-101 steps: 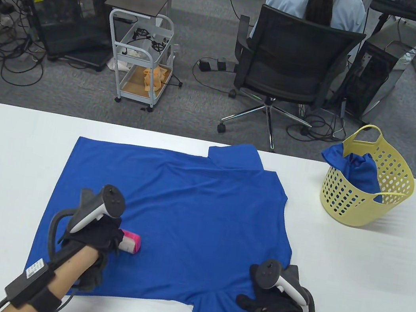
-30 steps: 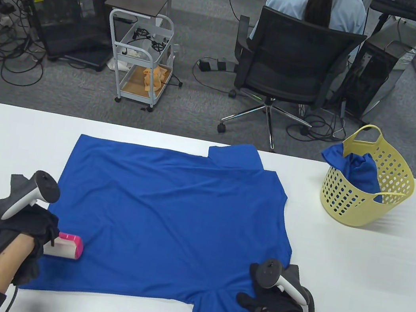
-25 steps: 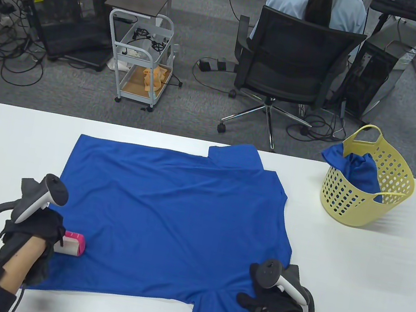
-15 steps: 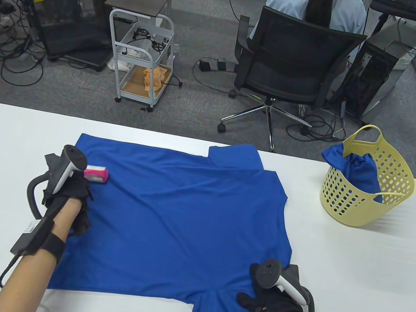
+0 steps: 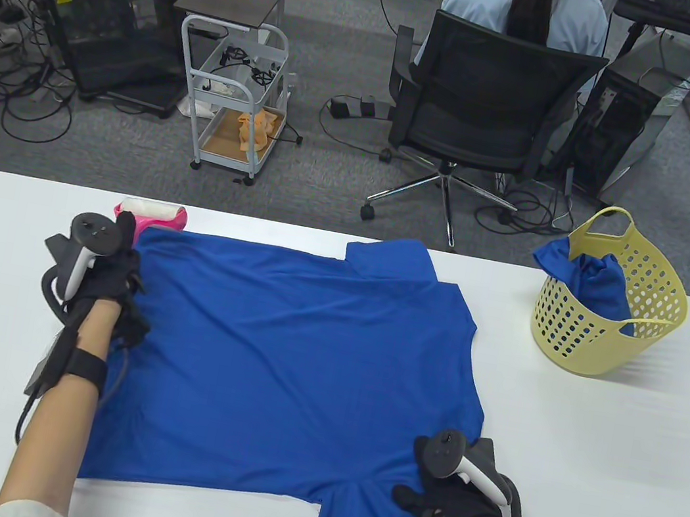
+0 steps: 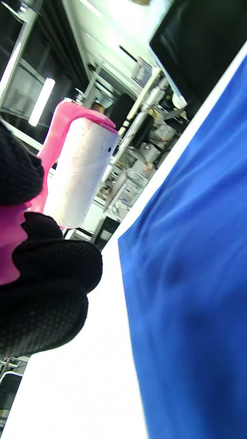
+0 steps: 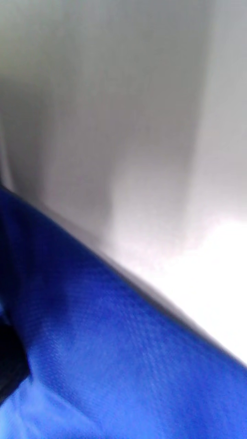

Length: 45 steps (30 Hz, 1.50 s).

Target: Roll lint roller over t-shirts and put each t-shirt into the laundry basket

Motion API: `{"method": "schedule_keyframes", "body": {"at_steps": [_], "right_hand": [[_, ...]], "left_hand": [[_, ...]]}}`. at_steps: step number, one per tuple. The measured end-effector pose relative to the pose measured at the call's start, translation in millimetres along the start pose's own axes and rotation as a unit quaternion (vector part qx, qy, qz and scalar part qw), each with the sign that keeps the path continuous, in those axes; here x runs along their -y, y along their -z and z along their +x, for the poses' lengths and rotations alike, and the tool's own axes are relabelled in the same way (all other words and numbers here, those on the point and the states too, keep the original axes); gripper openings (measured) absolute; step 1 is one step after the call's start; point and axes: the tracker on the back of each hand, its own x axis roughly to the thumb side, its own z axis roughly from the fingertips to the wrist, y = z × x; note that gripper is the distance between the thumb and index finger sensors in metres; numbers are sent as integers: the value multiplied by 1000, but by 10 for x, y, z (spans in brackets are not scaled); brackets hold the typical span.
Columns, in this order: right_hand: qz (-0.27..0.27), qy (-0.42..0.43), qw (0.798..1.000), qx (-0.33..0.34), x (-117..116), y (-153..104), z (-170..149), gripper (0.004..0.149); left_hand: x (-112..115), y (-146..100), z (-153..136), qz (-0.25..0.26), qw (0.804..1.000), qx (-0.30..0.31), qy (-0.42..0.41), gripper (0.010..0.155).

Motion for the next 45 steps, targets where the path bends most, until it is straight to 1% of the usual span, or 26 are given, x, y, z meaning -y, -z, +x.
{"method": "schedule_keyframes", "body": {"at_steps": [1,4,6,10,12,14,16,19,26,29,31,33,34,35,37,38,39,42,45], "right_hand": [[0,1,1000,0,0,0,0,80],[-1,2,1000,0,-3,-1,0,80],[-1,4,1000,1,-4,0,-1,80],[0,6,1000,2,-5,0,-3,80],[0,6,1000,1,-6,0,-4,80],[-5,14,1000,2,-15,-1,-13,80],[-4,15,1000,0,-14,-1,-12,80],[-4,14,1000,0,-12,-1,-16,80],[-3,14,1000,0,-8,-1,-19,80],[-3,13,1000,0,-5,0,-20,80],[-3,12,1000,0,-4,0,-19,80],[-3,11,1000,0,-3,1,-19,80],[-3,11,1000,0,-3,1,-19,80],[-3,11,1000,0,-3,1,-18,80],[-4,9,1000,-1,-3,1,-16,80],[-4,8,1000,-1,-3,1,-15,80],[-4,8,1000,-2,-3,1,-14,80],[-4,6,1000,-2,-3,1,-11,80],[-8,4,1000,-1,-2,-1,-6,80]], "left_hand": [[-74,-64,-81,1,1000,-1,1,67],[-271,-275,-424,28,998,-38,34,71],[-328,-378,-633,42,996,-66,44,71],[-328,-516,-1071,34,992,-116,35,69],[-305,-548,-1208,27,990,-131,33,69],[-283,-575,-1358,-3,988,-156,12,70],[-275,-578,-1444,-18,987,-157,2,70],[-275,-594,-1501,-25,985,-166,39,67],[-206,-621,-1524,-26,982,-174,73,69],[-237,-651,-1449,-17,984,-159,73,72],[-278,-689,-1320,3,990,-120,77,73],[-307,-776,-1101,25,993,-60,100,74],[-311,-848,-968,40,992,-16,121,74],[-307,-906,-887,52,990,6,134,75],[-261,-1153,-619,101,979,78,160,76],[-221,-1282,-500,114,974,109,160,77],[-189,-1366,-426,120,972,123,157,78],[-19,-1729,-121,120,966,181,138,82],[157,-1992,108,112,960,212,143,84]]}}
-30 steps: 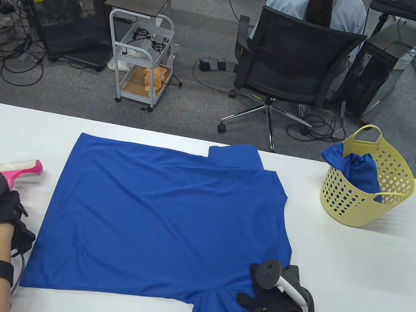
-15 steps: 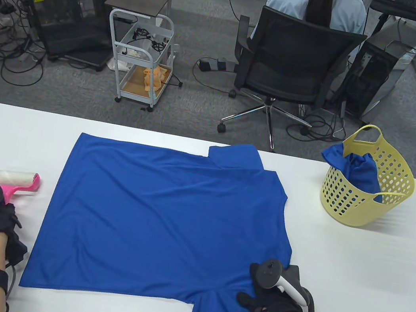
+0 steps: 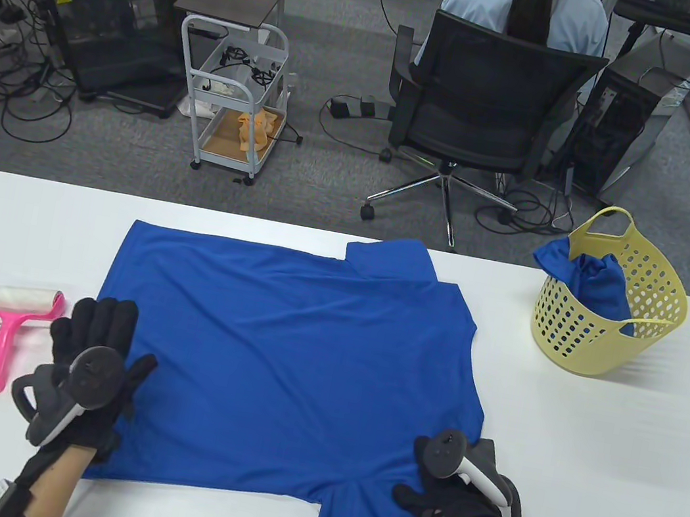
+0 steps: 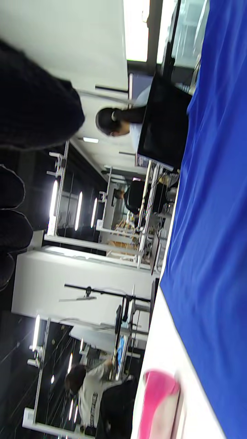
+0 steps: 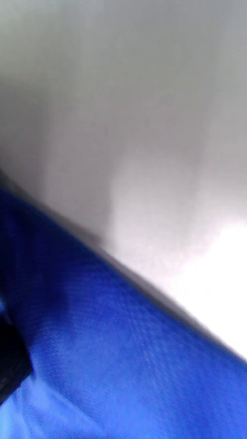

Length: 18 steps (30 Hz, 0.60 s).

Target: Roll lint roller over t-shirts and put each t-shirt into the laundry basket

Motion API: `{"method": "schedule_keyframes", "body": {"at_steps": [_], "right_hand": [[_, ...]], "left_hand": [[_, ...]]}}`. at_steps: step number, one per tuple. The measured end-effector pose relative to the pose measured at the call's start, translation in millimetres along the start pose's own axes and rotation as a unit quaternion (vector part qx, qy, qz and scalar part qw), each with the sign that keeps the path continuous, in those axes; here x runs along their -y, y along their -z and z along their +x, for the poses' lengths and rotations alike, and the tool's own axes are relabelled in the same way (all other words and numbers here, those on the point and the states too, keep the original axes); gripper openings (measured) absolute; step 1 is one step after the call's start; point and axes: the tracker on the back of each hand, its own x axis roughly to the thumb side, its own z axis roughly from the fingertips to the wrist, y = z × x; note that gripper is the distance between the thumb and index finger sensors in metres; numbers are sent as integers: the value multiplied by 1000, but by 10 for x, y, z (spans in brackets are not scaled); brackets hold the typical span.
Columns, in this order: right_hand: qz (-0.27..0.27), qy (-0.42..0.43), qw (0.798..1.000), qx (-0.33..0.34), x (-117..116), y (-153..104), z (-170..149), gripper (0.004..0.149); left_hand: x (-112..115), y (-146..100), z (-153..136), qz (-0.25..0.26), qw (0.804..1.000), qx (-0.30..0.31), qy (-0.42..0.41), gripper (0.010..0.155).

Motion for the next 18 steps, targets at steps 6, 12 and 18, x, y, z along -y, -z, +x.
{"method": "schedule_keyframes", "body": {"at_steps": [6,12,18], "right_hand": [[-23,0,1000,13,31,-7,15,79],[-209,19,976,60,340,-242,193,78],[-254,23,960,118,572,-98,884,82]], "left_hand": [[240,-166,364,-30,999,34,15,85],[351,-203,380,-61,997,47,14,86],[356,-207,386,-68,996,51,13,87]]}}
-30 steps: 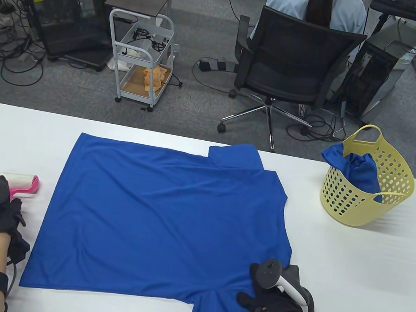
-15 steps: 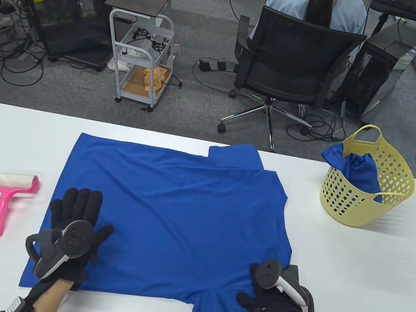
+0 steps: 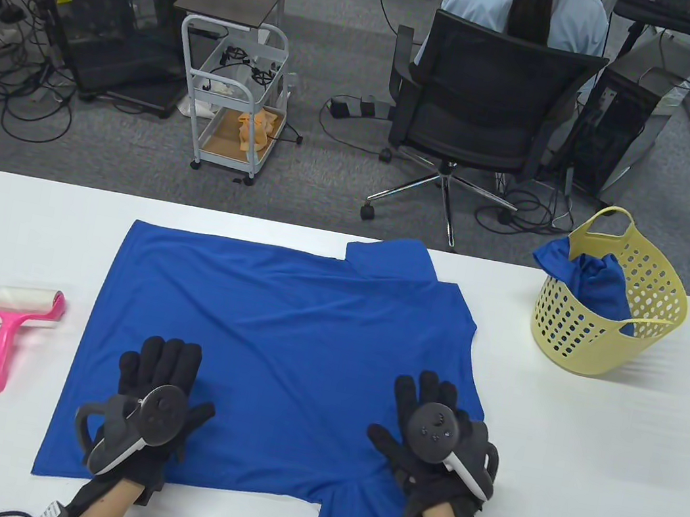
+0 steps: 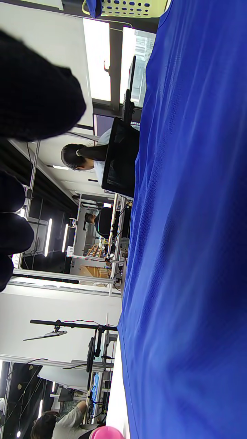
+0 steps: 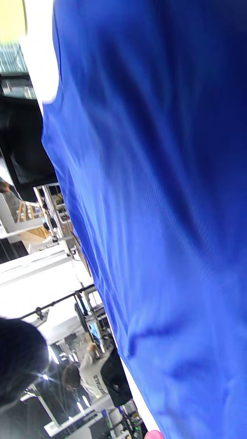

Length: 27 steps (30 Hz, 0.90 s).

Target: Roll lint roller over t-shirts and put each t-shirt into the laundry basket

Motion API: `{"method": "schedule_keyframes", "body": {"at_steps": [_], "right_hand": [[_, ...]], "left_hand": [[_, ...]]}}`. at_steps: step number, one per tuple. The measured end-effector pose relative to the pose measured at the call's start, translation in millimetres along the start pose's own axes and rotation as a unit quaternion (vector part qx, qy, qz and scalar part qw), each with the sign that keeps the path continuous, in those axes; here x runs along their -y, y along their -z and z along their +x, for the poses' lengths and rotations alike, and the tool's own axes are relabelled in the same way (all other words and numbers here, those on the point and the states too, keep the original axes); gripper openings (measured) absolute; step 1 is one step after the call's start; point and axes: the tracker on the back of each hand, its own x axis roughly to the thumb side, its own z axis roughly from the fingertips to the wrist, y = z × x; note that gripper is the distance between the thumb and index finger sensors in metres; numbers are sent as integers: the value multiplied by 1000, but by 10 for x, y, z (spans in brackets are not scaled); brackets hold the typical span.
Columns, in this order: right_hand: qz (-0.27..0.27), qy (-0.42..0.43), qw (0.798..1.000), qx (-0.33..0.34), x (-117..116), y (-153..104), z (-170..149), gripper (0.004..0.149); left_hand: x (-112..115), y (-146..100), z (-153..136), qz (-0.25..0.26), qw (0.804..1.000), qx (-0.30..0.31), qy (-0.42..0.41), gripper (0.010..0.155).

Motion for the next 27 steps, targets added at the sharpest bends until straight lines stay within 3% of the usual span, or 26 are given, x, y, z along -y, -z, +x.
{"method": "schedule_keyframes", "body": {"at_steps": [6,12,14,17,21,23,25,27], "right_hand": [[87,-54,994,-31,-394,734,417,86],[178,-102,977,-67,-745,1028,464,94],[191,-107,974,-60,-751,1066,416,94],[156,-66,982,-81,-696,1067,386,84],[79,-163,981,-65,-582,1048,389,71],[41,-169,982,-74,-536,1023,376,61],[8,-175,981,-79,-503,996,351,42],[-7,-190,979,-78,-460,970,306,36]], "left_hand": [[9,-16,-21,-11,1000,-3,-5,87],[-4,-2,-84,-15,1000,-11,-23,87],[-3,8,-105,-18,999,-13,-26,87],[7,26,-144,-21,999,-19,-31,87],[19,34,-193,-24,999,-29,-34,88],[19,33,-204,-24,999,-31,-35,88],[18,31,-208,-24,999,-32,-36,88],[22,29,-209,-24,999,-32,-36,88]]}}
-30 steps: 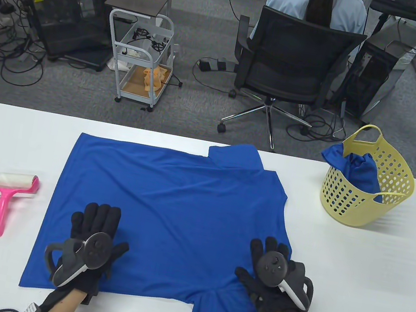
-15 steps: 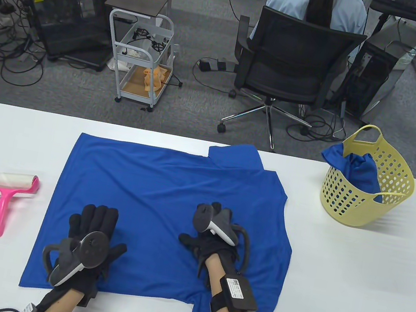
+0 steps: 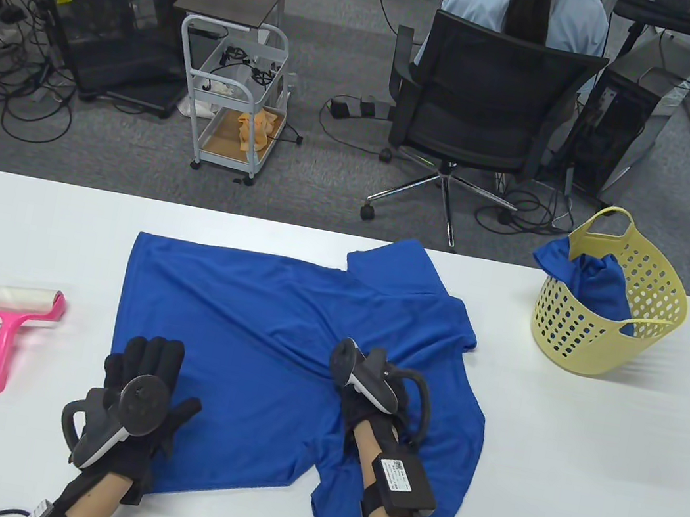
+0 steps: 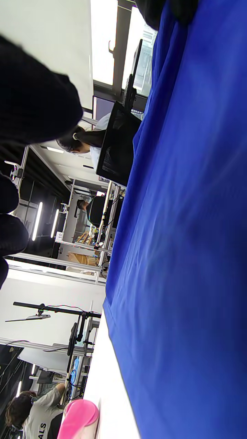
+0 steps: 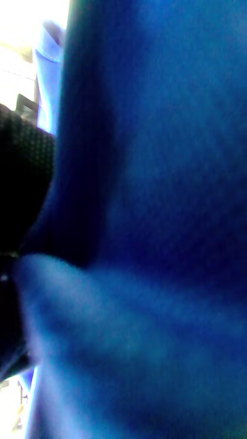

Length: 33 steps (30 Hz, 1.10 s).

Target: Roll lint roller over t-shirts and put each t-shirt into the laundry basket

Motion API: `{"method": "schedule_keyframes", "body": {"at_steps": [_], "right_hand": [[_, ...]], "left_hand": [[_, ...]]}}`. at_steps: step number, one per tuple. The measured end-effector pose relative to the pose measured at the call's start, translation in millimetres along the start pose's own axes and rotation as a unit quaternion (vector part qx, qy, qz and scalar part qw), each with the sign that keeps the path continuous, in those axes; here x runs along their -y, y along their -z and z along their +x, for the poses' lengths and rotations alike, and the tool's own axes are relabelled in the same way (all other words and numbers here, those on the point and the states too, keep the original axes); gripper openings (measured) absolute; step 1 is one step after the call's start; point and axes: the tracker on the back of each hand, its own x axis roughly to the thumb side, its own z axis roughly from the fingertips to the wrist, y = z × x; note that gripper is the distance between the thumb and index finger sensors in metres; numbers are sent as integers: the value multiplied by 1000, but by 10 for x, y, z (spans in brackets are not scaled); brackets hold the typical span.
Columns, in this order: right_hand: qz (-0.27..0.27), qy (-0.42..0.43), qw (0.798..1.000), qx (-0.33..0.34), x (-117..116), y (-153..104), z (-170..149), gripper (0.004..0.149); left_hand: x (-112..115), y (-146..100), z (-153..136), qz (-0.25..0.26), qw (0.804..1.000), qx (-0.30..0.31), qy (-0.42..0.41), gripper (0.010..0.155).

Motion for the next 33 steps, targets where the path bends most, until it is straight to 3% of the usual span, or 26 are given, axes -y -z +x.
{"method": "schedule_keyframes", "body": {"at_steps": [2,4,5,7,9,11,13,16,18,20,26,28,31,33], "right_hand": [[19,-21,999,14,61,6,-95,35],[-10,5,1000,-3,274,-34,-274,36],[-52,35,998,-20,458,-67,-384,36],[-84,78,993,-31,826,-92,-577,35],[-69,116,991,-18,1240,-71,-783,35],[-98,172,980,-27,1608,-95,-981,34],[-141,219,965,-31,1952,-124,-1185,35],[-176,337,924,-37,2329,-211,-1425,36],[-212,413,885,-39,2618,-283,-1625,37],[-246,440,862,-54,2801,-314,-1775,39],[-328,468,819,-59,3212,-304,-2098,42],[-342,473,811,-28,3277,-300,-2157,45],[-350,514,782,36,3332,-314,-2233,49],[-369,478,795,56,3379,-337,-2336,52]], "left_hand": [[2,-1,-3,-2,1000,0,-1,87],[-10,-5,-14,2,1000,-1,-3,87],[-17,-10,-22,3,1000,-3,-4,87],[-28,-13,-38,4,1000,-5,-10,87],[-34,-7,-51,3,1000,-5,-13,87],[-34,4,-71,0,1000,-7,-17,87],[-29,11,-89,-1,1000,-10,-20,87],[-31,13,-108,-2,1000,-12,-23,86],[-28,16,-125,-3,999,-14,-30,86],[-22,18,-137,-5,999,-16,-32,86],[-22,29,-186,-11,999,-21,-46,86],[-34,29,-197,-12,998,-21,-53,86],[-70,16,-196,-15,998,-23,-62,86],[-101,-8,-182,-11,998,-19,-65,86]]}}
